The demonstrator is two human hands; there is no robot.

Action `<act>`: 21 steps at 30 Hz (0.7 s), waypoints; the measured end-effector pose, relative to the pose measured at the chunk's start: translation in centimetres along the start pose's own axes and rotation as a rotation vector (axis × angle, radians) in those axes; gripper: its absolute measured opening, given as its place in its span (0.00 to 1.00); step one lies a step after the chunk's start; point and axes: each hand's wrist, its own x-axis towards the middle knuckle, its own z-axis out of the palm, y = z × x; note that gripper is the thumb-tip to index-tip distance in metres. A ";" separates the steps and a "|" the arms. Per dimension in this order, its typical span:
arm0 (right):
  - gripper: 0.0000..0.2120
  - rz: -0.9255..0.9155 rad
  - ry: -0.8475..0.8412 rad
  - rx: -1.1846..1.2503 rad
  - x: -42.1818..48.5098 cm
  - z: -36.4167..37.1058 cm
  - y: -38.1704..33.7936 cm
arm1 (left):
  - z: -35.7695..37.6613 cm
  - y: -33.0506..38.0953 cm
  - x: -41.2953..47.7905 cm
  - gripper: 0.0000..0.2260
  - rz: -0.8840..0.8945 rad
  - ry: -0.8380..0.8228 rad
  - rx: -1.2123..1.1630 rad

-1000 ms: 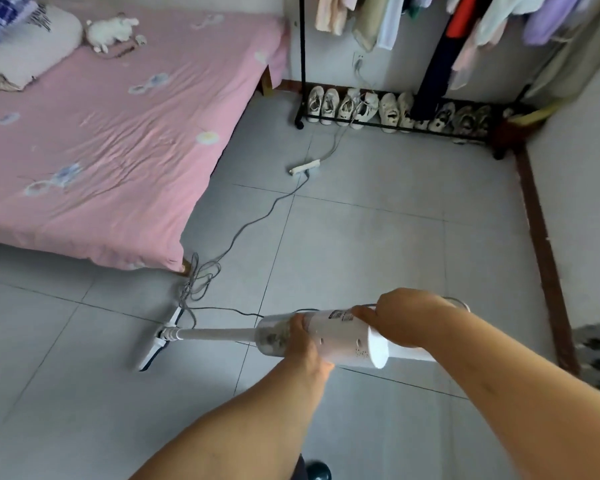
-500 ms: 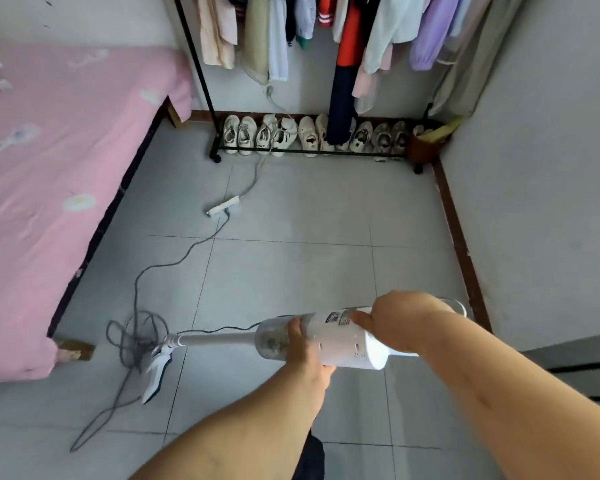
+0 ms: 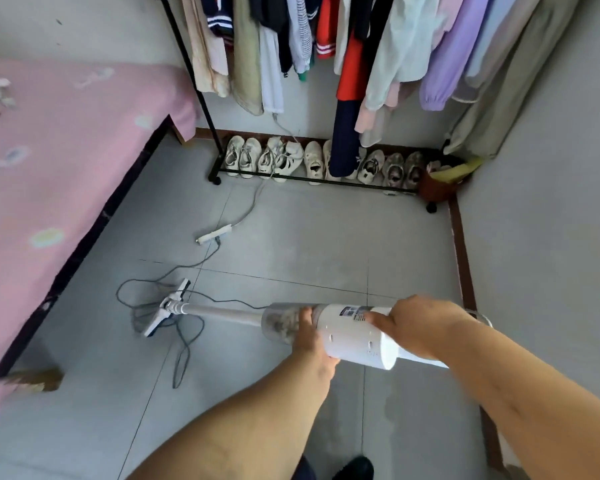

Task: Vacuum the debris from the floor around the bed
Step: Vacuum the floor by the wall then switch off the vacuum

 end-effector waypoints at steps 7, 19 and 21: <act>0.32 -0.051 -0.016 -0.012 9.5 -5.9 2.7 | 7.5 5.8 5.7 0.18 0.026 0.034 0.026; 0.32 -0.094 -0.003 -0.019 28.2 -19.3 3.5 | 20.6 21.2 17.4 0.16 0.048 0.032 0.004; 0.32 -0.094 0.014 -0.007 31.5 -20.6 3.9 | 22.7 23.7 19.3 0.17 0.060 0.031 0.019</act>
